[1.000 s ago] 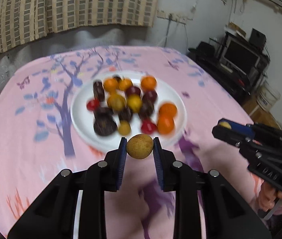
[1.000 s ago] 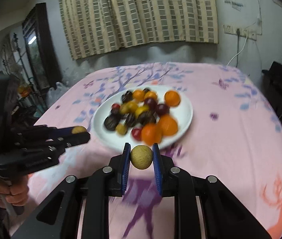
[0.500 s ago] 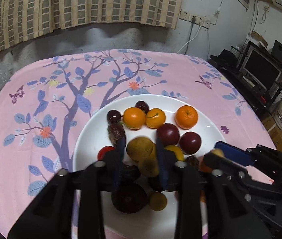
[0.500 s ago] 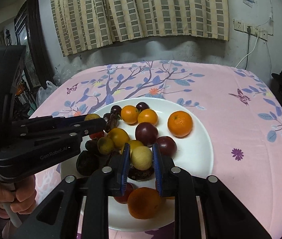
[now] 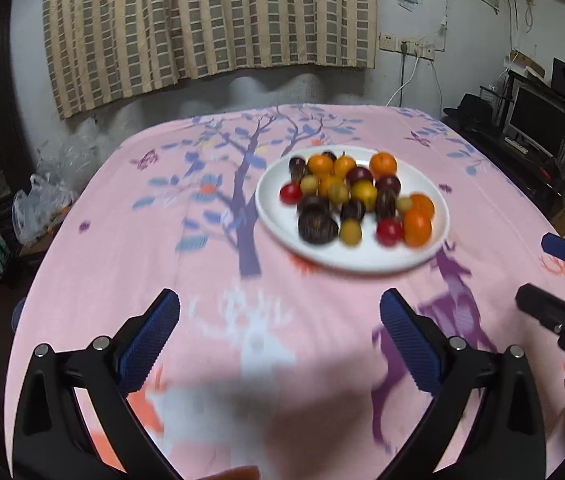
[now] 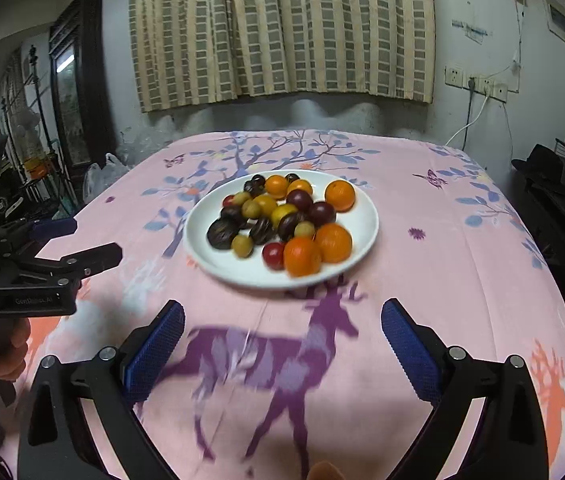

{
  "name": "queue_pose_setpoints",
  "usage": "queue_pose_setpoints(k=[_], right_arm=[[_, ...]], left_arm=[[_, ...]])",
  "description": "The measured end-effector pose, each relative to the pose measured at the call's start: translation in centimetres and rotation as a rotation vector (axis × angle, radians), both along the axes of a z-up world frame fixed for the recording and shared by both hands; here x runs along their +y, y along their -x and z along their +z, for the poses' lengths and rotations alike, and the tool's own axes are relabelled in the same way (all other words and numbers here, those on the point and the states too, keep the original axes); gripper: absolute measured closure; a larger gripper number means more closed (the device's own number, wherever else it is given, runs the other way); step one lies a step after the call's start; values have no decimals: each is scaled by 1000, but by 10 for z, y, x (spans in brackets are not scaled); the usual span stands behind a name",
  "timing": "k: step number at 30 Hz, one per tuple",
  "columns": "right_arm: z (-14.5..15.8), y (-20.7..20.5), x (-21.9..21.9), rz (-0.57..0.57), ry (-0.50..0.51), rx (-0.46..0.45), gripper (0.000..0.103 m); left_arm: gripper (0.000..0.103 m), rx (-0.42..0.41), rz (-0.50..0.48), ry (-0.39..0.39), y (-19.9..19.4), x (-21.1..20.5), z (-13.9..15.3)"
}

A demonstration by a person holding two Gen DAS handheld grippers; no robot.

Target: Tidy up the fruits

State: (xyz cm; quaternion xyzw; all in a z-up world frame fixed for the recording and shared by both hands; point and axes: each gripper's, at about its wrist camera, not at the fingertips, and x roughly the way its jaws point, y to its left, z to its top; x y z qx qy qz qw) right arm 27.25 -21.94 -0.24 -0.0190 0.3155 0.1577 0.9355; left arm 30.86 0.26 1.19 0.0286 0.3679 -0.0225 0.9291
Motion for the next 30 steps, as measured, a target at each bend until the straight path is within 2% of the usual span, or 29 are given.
queue_pose_setpoints(k=[4, 7, 13, 18, 23, 26, 30], right_arm=[[-19, 31, -11, 18, -31, 32, 3], [-27, 38, -15, -30, -1, 65, 3], [-34, 37, -16, -68, 59, 49, 3], [-42, 33, -17, -68, 78, 75, 3], [-44, 35, -15, -64, 82, 69, 3], [-43, 36, -15, -68, 86, 60, 3], [-42, 38, -15, -63, 81, 53, 3]], left_arm=[[4, 28, 18, 47, 40, 13, -15], [4, 0, 17, 35, 54, 14, -23], [4, -7, 12, 49, 57, 13, -29], [4, -29, 3, 29, 61, 7, -28], [4, -46, -11, 44, 64, 9, -27], [4, -63, 9, 12, 65, 6, -27], [4, -42, 29, 1, 61, 7, -30]])
